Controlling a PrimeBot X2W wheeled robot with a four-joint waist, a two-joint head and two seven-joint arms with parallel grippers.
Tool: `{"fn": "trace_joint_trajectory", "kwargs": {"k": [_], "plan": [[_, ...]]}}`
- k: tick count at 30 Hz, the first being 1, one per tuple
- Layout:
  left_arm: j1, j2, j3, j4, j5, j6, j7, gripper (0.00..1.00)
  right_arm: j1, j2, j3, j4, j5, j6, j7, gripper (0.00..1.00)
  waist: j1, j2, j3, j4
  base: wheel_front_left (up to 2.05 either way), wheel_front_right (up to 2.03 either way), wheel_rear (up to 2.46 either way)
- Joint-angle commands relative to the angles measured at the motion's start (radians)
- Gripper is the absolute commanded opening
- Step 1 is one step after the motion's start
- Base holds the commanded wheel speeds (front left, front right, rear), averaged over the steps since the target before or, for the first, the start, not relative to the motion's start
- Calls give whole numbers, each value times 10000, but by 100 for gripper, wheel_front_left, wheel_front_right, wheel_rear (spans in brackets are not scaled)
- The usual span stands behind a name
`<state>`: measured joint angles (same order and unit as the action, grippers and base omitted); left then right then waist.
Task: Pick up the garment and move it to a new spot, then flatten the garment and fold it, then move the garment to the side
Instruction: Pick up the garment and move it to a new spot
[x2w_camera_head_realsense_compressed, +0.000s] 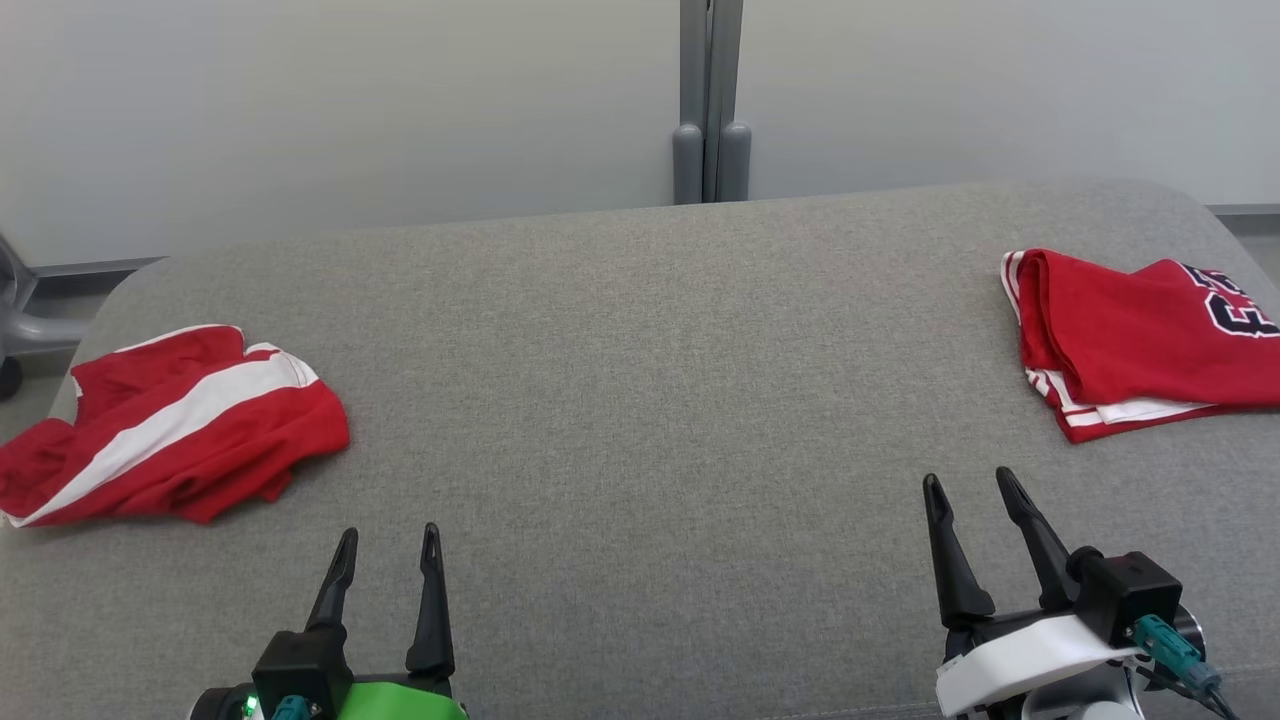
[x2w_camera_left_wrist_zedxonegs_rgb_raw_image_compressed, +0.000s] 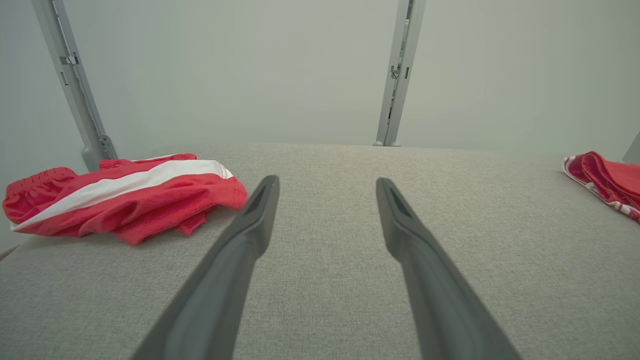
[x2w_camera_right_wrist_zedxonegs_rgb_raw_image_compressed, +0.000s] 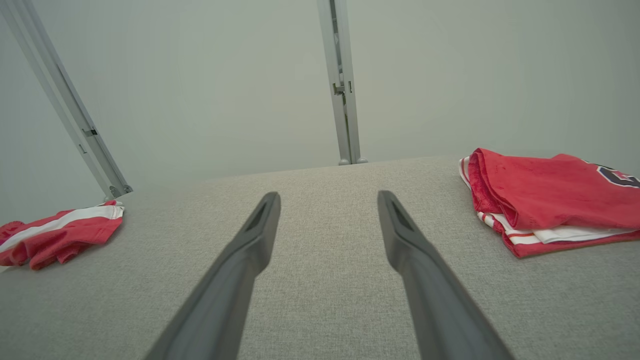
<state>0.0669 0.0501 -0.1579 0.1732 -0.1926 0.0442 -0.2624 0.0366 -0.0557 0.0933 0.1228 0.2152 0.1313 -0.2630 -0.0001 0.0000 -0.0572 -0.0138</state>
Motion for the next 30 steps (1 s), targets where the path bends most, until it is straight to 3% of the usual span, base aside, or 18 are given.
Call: {"fn": "trace_joint_trajectory", "kwargs": {"k": [1, 16, 30], "plan": [[92, 11, 36, -12, 73, -34, -20, 100, 125, -3, -36, 1, -14, -12, -31, 100, 1, 0, -4, -1, 0, 0, 0], [44, 12, -51, -55, -52, -52, -20, 100, 213, 27, -85, 100, -62, -12, -31, 100, 1, 0, -67, 309, 0, 0, 0], [-118, 12, 72, -402, -179, 122, -21, 100, 74, 42, 345, 105, 224, -12, -31, 100, 1, 0, 120, 1932, 0, 0, 0]]}}
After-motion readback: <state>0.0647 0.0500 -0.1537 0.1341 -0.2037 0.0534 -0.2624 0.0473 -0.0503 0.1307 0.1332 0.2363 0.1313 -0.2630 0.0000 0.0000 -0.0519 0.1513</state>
